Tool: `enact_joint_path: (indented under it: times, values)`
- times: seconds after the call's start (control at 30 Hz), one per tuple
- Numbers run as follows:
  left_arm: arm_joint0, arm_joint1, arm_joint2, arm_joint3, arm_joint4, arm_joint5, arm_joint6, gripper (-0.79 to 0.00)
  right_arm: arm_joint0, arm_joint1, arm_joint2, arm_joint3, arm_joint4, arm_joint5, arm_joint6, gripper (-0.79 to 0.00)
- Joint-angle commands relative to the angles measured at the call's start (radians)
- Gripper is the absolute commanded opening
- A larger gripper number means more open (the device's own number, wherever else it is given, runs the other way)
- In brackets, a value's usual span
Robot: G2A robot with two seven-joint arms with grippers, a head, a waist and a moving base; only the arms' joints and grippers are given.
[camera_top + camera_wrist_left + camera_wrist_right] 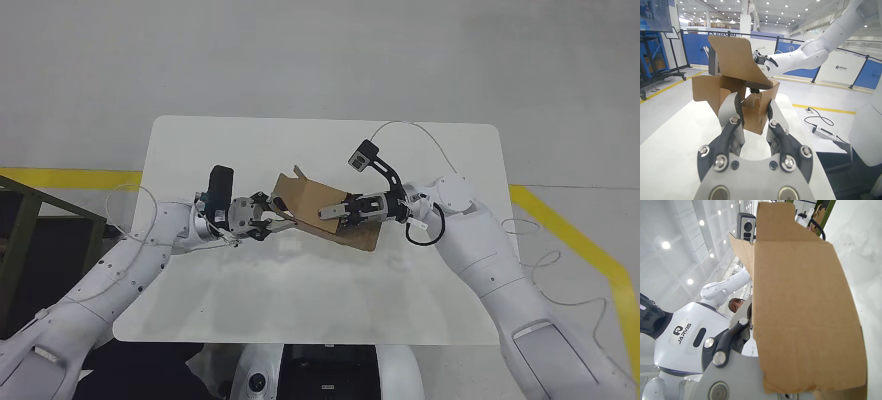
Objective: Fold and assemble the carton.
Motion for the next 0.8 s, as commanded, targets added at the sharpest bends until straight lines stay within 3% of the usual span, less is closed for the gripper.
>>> enact_joint_path:
  times: [0.0,0.43,0.77]
  values:
    - [-0.005,0.003,0.011,-0.003,-0.009,0.000,0.000,-0.526,0.000,0.000,0.001,0.000,0.000,0.001,0.001,-0.785]
    - [-0.024,0.035,0.085,-0.017,-0.144,0.000,0.000,-0.610,-0.001,0.000,0.004,-0.001,0.001,0.003,0.003,-0.785]
    - [-0.075,0.051,0.188,-0.004,-0.277,0.000,0.000,-0.671,-0.003,0.000,0.006,-0.008,-0.003,0.006,0.006,-0.785]
